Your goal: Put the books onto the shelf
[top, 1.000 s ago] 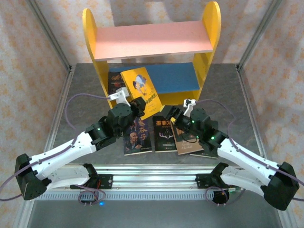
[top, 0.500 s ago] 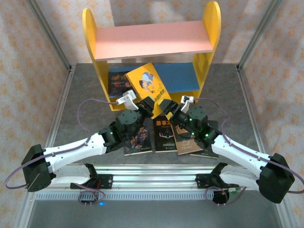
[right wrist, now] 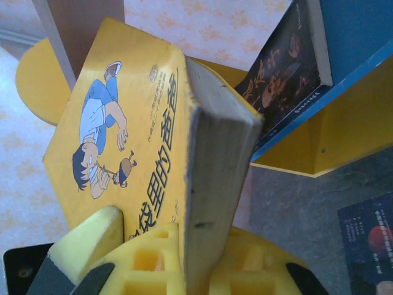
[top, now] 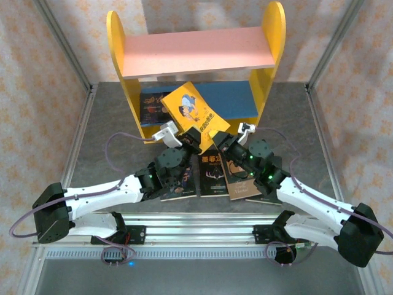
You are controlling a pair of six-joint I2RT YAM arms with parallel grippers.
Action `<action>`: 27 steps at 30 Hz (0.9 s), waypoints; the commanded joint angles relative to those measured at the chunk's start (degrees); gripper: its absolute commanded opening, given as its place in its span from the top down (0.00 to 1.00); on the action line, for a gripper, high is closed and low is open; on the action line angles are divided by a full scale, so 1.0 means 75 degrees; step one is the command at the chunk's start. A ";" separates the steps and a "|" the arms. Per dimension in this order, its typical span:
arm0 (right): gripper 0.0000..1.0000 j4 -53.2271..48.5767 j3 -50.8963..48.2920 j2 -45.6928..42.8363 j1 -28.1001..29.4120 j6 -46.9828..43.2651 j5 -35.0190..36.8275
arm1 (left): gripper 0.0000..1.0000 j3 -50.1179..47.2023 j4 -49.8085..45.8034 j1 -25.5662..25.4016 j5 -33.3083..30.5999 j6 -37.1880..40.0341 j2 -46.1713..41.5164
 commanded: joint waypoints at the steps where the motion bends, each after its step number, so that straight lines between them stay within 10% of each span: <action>1: 0.99 -0.0199 0.0219 0.0112 0.0034 -0.0487 0.0238 | 0.76 -0.0004 0.0382 -0.0145 -0.0381 0.0195 -0.0322; 7: 1.00 -0.0838 0.1042 0.0349 0.0008 -0.1803 0.0148 | 0.48 -0.0024 -0.1202 -0.0042 -0.1045 0.0219 -0.1119; 27: 1.00 -0.2308 0.4138 0.3109 -0.1874 -0.4610 -0.2899 | 0.45 0.2095 -0.8840 0.1619 -0.0242 0.0094 -0.3335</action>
